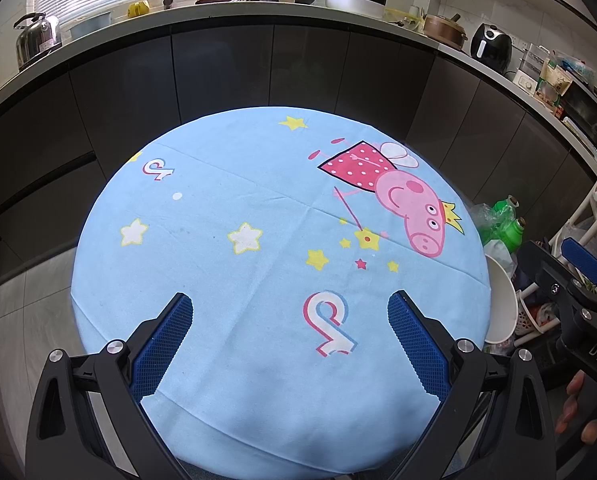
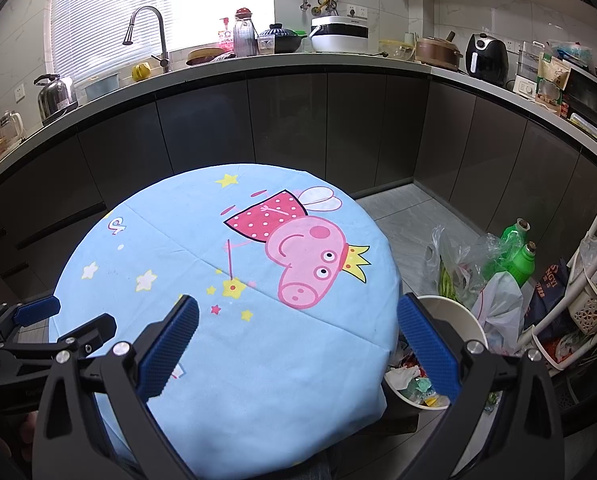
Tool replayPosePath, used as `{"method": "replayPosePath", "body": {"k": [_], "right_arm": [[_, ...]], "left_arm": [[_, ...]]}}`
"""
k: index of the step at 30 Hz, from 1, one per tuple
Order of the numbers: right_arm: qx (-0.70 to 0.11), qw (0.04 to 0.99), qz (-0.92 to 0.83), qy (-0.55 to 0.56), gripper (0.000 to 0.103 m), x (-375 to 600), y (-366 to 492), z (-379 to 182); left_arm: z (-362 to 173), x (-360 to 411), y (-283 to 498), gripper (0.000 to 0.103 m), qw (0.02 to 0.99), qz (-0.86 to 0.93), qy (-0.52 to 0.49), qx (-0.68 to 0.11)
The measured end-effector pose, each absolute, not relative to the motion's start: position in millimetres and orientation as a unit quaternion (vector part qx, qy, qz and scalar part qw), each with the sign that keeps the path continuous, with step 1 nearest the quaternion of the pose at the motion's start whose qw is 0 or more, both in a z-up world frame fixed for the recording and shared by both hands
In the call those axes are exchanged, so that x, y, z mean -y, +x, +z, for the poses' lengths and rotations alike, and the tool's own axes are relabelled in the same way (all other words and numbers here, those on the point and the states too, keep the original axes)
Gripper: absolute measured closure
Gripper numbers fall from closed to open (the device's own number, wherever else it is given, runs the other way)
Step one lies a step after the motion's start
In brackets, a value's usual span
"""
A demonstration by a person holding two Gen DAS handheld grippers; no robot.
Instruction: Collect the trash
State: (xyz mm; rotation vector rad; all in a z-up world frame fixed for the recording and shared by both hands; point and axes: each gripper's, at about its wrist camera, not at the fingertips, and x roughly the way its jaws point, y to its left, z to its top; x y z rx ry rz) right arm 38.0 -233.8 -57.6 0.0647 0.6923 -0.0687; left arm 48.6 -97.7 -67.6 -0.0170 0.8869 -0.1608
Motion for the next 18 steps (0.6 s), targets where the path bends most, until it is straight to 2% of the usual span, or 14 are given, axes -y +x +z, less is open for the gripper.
{"method": "replayPosePath", "body": {"k": [18], "right_arm": [[-0.341, 0.939, -0.034, 0.032, 0.003, 232.9, 38.2, -58.0]], "left_arm": [[-69.7, 95.8, 51.9, 0.009, 0.899, -0.078, -0.011, -0.431]]}}
